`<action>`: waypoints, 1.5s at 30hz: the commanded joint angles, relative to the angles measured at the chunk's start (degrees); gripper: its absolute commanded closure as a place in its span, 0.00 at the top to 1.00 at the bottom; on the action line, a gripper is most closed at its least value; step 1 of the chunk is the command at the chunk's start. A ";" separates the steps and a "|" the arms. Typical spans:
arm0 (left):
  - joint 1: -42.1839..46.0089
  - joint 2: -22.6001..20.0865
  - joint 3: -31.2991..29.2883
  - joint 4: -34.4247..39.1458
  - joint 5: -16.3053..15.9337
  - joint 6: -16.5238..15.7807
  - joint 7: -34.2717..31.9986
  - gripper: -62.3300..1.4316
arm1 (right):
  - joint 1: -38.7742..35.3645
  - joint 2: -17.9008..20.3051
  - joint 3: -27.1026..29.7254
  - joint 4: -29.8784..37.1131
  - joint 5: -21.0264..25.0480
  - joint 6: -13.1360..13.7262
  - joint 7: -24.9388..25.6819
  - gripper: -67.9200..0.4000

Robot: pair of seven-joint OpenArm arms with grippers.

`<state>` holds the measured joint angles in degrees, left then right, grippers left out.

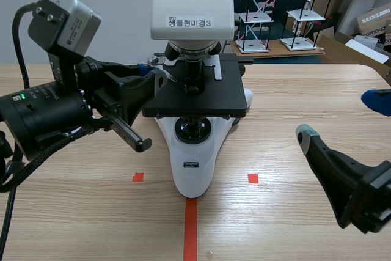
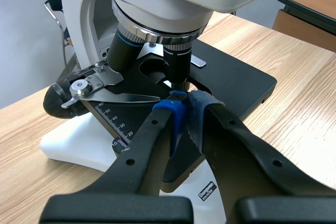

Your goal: Return to the home posture

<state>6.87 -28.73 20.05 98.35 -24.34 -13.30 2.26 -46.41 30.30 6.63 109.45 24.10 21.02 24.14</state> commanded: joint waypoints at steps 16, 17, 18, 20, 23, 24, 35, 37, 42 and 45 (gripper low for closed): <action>30.71 -6.56 -20.72 1.20 5.09 -6.21 -30.51 0.13 | -0.11 0.63 0.48 0.79 0.76 0.04 1.22 0.99; 32.85 -6.54 -21.86 1.20 7.82 -6.16 -33.88 0.18 | -0.11 0.63 0.48 0.79 0.76 0.04 1.25 0.99; 34.71 -6.54 -22.86 1.20 10.36 -6.14 -36.85 0.24 | -0.11 0.63 0.48 0.79 0.76 0.04 1.25 0.99; 37.86 -6.54 -24.46 1.20 13.88 -6.12 -41.57 0.39 | -0.11 0.63 0.48 0.79 0.76 0.04 1.25 0.99; 41.59 -6.54 -26.14 1.20 14.99 -6.08 -44.41 0.65 | -0.11 0.63 0.48 0.79 0.76 0.04 1.25 0.99; 42.53 -6.51 -26.45 1.20 14.97 -5.62 -44.63 0.76 | -0.11 0.63 0.48 0.79 0.76 0.04 1.25 0.99; 44.85 -6.40 -26.62 1.20 11.54 -3.93 -44.22 1.00 | -0.11 0.63 0.48 0.79 0.76 0.04 1.25 0.99; 44.83 -6.40 -26.62 1.20 11.50 -3.93 -44.24 1.00 | -0.11 0.63 0.48 0.79 0.76 0.04 1.25 0.99; 44.81 -6.40 -26.62 1.20 11.50 -3.93 -44.26 1.00 | -0.11 0.63 0.48 0.79 0.76 0.04 1.25 0.99; 44.81 -6.38 -26.62 1.20 11.50 -3.93 -44.26 1.00 | -0.11 0.63 0.48 0.79 0.76 0.04 1.25 0.99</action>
<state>51.72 -35.55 -6.79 98.39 -12.40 -17.17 -40.99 -46.41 30.33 6.63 109.45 24.08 21.02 24.14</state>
